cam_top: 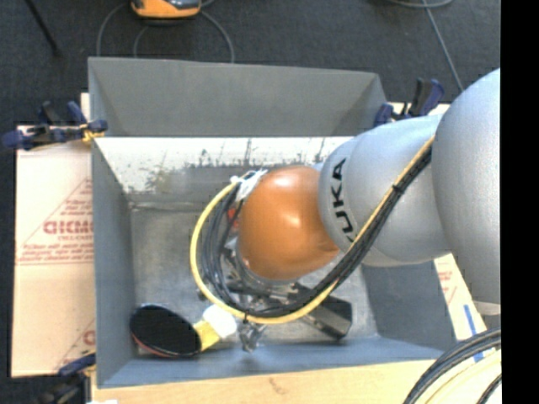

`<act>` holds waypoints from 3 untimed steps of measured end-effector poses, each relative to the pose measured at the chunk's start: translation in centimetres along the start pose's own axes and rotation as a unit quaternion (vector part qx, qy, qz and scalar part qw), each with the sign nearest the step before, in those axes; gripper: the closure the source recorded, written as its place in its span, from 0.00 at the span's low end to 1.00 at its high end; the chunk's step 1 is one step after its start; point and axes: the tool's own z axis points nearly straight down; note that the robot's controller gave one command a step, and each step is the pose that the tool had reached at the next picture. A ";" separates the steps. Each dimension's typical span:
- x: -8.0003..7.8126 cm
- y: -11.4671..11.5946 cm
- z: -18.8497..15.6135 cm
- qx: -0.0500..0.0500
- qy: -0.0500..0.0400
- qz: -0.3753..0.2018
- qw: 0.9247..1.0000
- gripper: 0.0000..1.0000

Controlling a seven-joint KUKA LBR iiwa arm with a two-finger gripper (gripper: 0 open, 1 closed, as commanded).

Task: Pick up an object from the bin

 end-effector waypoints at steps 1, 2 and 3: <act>-1.5 0.1 3.8 0.000 -0.001 -0.174 0.985 0.00; -2.0 0.2 4.7 0.001 -0.005 -0.259 0.966 1.00; -2.0 0.2 4.7 0.001 -0.005 -0.258 0.966 1.00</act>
Offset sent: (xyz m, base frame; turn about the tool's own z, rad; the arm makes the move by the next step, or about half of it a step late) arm 0.0119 0.0127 -0.0492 -0.5279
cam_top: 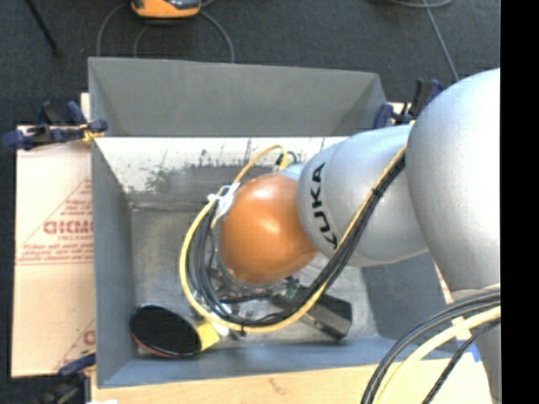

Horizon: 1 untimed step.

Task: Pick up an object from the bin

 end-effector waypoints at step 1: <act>0.0 0.0 -0.2 -0.001 0.001 0.000 1.000 1.00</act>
Offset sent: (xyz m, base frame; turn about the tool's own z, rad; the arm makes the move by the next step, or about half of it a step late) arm -0.0001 0.0001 0.0066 0.0000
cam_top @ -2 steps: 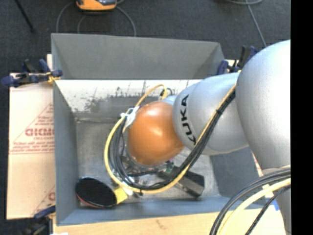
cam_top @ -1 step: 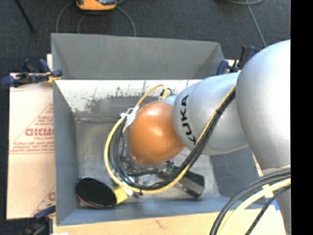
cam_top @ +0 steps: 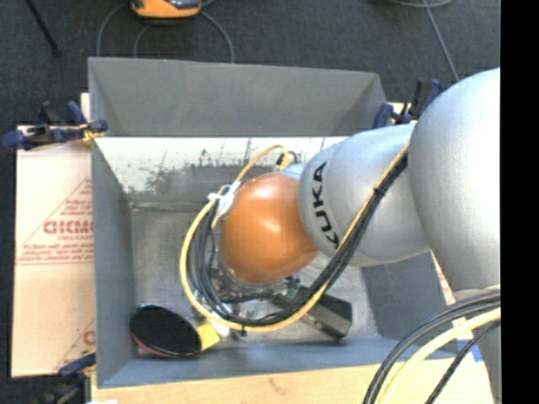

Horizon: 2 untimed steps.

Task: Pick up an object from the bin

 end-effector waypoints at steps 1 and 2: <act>0.1 0.1 -1.0 -0.002 0.002 0.000 1.000 1.00; 0.1 0.1 -2.0 -0.002 0.003 0.000 1.000 1.00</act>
Offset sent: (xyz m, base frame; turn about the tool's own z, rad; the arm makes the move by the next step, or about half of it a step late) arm 0.0001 0.0001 0.0434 0.0000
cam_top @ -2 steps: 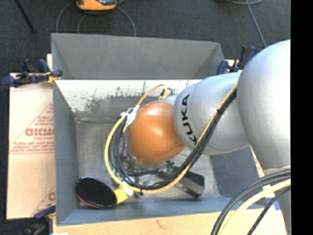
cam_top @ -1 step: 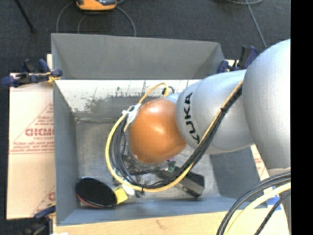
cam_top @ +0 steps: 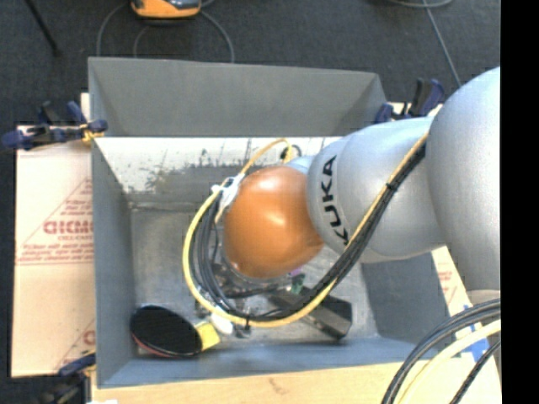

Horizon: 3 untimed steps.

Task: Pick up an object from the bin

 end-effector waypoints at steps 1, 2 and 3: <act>0.0 0.0 -0.9 0.001 -0.001 0.000 1.000 1.00; -0.1 -0.1 -1.5 0.001 -0.001 0.001 1.000 1.00; -0.1 -0.1 -1.9 0.001 -0.001 0.002 1.000 1.00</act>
Offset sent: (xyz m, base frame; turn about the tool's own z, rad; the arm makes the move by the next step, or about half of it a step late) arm 0.0000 -0.0001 0.0252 0.0000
